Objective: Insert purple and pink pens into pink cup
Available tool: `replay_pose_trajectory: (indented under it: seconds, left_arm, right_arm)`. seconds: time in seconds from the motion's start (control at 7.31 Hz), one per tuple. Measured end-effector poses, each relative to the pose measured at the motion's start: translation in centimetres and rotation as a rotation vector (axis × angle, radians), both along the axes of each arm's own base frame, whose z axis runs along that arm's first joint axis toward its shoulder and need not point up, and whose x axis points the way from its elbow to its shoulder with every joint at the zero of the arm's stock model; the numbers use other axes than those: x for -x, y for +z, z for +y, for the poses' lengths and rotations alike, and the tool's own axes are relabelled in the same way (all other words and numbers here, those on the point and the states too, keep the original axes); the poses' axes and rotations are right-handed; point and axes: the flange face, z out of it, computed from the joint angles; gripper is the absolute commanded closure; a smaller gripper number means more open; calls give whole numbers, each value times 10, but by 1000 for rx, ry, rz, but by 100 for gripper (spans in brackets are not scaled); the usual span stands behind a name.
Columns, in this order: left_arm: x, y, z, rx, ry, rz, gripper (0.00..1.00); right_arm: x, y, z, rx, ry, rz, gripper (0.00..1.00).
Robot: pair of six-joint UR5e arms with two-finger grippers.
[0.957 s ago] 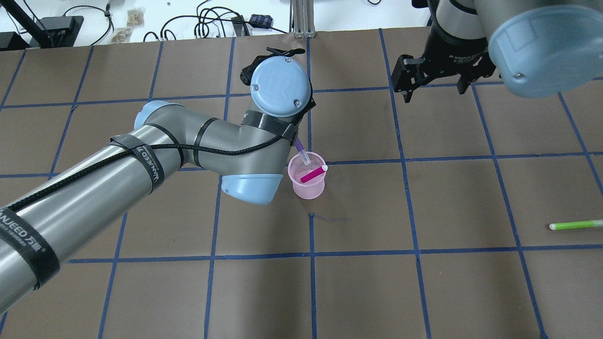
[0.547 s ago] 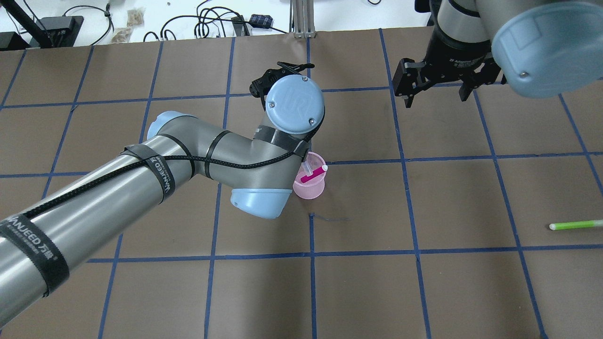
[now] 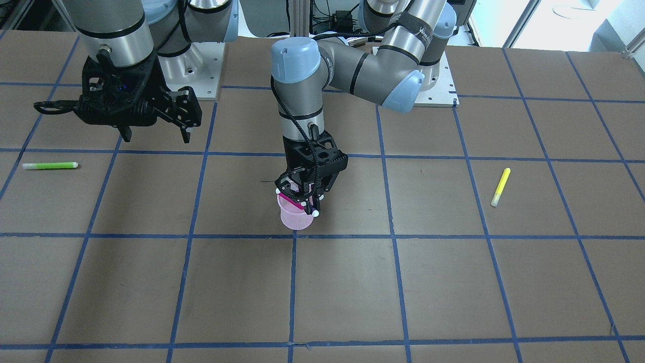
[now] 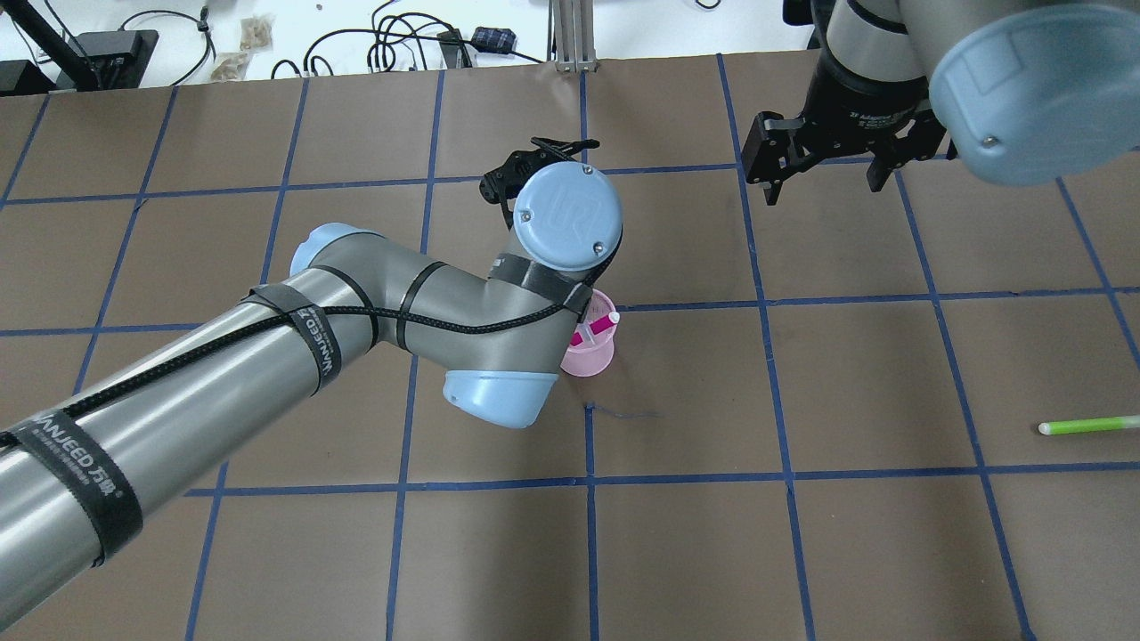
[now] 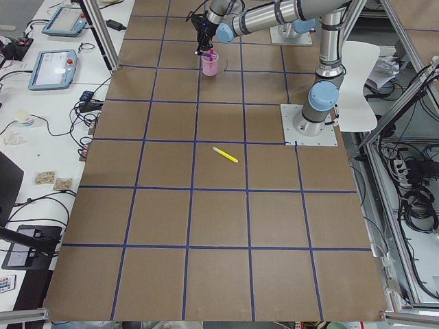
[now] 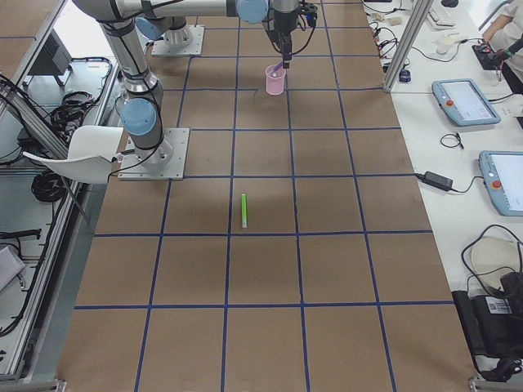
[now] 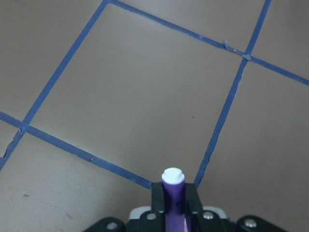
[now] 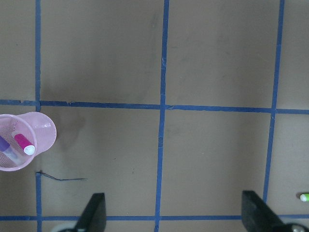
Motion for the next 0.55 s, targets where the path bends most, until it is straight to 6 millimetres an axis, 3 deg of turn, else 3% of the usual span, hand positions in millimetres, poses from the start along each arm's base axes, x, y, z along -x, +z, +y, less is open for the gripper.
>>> replay_pose_trajectory:
  seconds: [0.14,0.55]
  left_arm:
    - [1,-2,1,-5,-2,1,3]
    - [4,-5,2,-15,-12,0,0]
  right_arm:
    - [0,0,0,0,0,0,0]
    - [-1,0,1,-2,1,0,0]
